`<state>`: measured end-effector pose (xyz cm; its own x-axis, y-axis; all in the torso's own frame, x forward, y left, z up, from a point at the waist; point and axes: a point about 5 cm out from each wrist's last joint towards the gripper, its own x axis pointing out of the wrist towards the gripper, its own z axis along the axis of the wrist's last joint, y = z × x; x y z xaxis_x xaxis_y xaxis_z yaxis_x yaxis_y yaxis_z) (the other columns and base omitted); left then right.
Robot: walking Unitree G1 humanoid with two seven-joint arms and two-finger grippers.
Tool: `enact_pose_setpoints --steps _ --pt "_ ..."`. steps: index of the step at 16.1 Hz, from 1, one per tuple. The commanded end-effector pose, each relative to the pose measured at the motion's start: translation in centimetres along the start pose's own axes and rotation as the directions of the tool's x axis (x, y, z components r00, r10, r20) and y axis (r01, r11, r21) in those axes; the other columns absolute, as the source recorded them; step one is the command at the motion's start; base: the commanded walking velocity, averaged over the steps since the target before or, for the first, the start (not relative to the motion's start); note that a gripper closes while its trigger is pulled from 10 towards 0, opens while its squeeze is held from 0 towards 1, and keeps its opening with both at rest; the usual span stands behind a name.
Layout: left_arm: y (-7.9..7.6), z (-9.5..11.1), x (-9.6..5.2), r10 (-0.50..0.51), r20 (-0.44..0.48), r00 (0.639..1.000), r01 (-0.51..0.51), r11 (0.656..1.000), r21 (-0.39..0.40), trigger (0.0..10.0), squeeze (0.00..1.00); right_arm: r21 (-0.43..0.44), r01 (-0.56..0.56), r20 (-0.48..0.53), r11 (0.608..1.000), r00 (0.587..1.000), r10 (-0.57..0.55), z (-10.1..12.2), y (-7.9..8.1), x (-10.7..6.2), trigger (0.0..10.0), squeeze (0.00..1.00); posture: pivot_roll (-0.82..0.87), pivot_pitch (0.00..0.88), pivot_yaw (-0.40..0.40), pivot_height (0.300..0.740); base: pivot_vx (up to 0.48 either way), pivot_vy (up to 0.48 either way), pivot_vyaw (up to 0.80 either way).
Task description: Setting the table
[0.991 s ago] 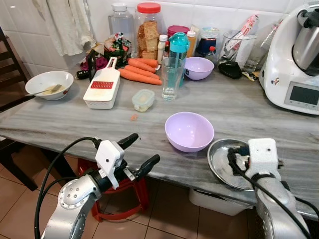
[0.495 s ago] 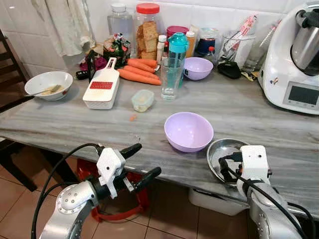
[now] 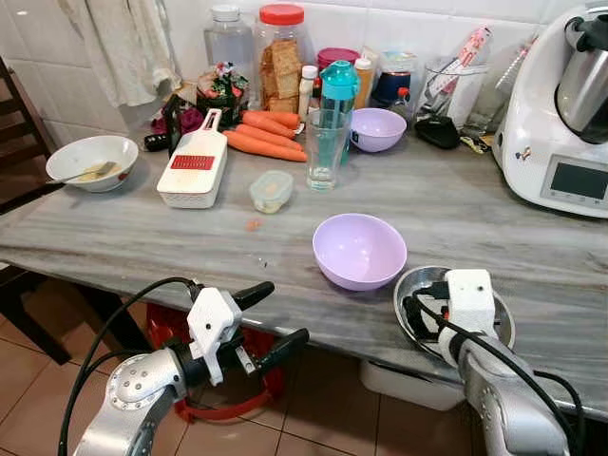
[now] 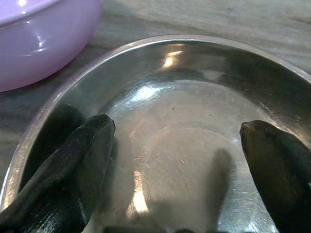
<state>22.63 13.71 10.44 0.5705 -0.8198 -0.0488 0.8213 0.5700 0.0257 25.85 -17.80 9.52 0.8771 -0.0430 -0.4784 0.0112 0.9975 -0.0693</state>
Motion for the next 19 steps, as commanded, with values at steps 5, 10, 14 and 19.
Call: enact_pose_setpoints --steps 5,10,14,19 --pt "-0.2 -0.4 -0.2 -0.025 -0.023 0.999 0.025 1.000 -0.017 10.0 0.00 0.016 -0.041 0.010 0.999 0.999 0.041 0.6 1.0 1.0 10.0 1.00 -0.07 0.000 -0.019 0.740 0.000 0.000 0.00" --pt "-0.3 -0.5 -0.2 -0.020 -0.028 0.999 0.019 1.000 -0.020 10.0 0.00 0.023 -0.055 0.020 0.998 0.998 0.054 1.0 1.5 1.7 10.0 1.00 -0.07 0.003 -0.022 0.740 0.000 0.000 0.00" --pt "-0.2 -0.6 -0.1 -0.013 -0.026 1.000 0.013 1.000 -0.019 10.0 0.00 0.021 -0.042 0.051 0.999 0.998 0.041 1.5 1.1 1.6 10.0 1.00 -0.07 0.003 -0.022 0.740 0.000 0.000 0.00" --pt "0.1 -0.3 -0.2 0.014 -0.011 1.000 -0.014 0.999 -0.028 10.0 0.00 -0.017 0.002 0.185 1.000 0.983 0.002 3.3 0.4 -0.4 10.0 1.00 -0.08 0.002 -0.020 0.740 0.000 0.000 0.00"
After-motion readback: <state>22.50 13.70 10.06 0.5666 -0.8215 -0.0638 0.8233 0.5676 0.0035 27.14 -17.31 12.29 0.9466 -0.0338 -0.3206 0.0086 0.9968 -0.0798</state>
